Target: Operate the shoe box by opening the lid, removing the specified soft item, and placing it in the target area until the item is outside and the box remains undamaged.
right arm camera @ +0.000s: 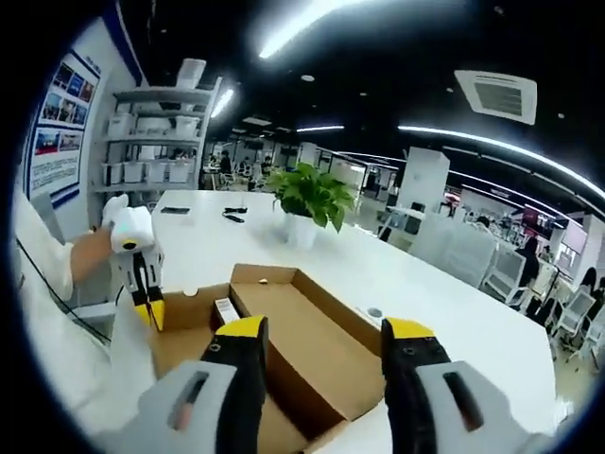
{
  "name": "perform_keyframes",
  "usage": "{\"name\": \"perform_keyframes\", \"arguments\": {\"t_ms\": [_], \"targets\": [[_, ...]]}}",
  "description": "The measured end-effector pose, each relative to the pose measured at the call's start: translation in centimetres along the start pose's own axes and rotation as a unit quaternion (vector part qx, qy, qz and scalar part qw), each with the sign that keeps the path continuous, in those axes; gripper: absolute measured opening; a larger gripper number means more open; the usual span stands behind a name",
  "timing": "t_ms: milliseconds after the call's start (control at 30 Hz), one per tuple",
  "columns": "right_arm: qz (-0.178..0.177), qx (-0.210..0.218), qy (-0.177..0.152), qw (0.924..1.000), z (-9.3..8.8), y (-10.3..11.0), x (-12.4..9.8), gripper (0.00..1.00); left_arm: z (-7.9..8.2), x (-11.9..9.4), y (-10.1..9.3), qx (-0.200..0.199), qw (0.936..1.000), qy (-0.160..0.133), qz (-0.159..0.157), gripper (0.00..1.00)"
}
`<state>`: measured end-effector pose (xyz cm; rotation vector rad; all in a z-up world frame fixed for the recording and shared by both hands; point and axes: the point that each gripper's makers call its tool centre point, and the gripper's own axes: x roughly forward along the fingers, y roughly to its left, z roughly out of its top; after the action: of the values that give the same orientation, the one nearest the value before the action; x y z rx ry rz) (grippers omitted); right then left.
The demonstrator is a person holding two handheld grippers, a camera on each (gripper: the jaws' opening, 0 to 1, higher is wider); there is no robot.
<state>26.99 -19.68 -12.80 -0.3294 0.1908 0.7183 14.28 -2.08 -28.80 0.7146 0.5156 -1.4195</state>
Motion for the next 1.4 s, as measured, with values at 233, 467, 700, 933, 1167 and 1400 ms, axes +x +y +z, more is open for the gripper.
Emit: {"name": "perform_keyframes", "arguments": {"t_ms": [233, 467, 700, 933, 1167, 1400], "targets": [[-0.025, -0.032, 0.005, 0.9991, -0.1, -0.2, 0.1, 0.43, 0.0, 0.1, 0.0, -0.004, 1.0000, 0.004, -0.004, 0.01], [-0.034, -0.031, -0.013, 0.9988, 0.8, 0.0, -0.2, 0.36, 0.0, 0.0, 0.0, 0.022, 0.9997, -0.004, 0.008, 0.02], [-0.027, 0.022, -0.068, 0.9971, 2.6, 0.9, -2.0, 0.41, 0.0, 0.1, -0.1, 0.014, 0.9999, 0.001, 0.002, 0.02], [-0.022, -0.001, -0.096, 0.9952, 2.8, 2.2, -2.0, 0.38, 0.2, 0.1, 0.0, 0.020, 0.9996, -0.014, 0.011, 0.02], [-0.033, -0.013, -0.071, 0.9968, 1.4, 3.7, -0.1, 0.43, 0.2, 0.2, 0.0, 0.016, 0.9998, -0.010, 0.006, 0.02], [-0.037, -0.024, -0.056, 0.9975, -0.1, 4.6, 1.6, 0.43, 0.2, 0.1, 0.0, 0.023, 0.9997, -0.010, 0.009, 0.02]]}}
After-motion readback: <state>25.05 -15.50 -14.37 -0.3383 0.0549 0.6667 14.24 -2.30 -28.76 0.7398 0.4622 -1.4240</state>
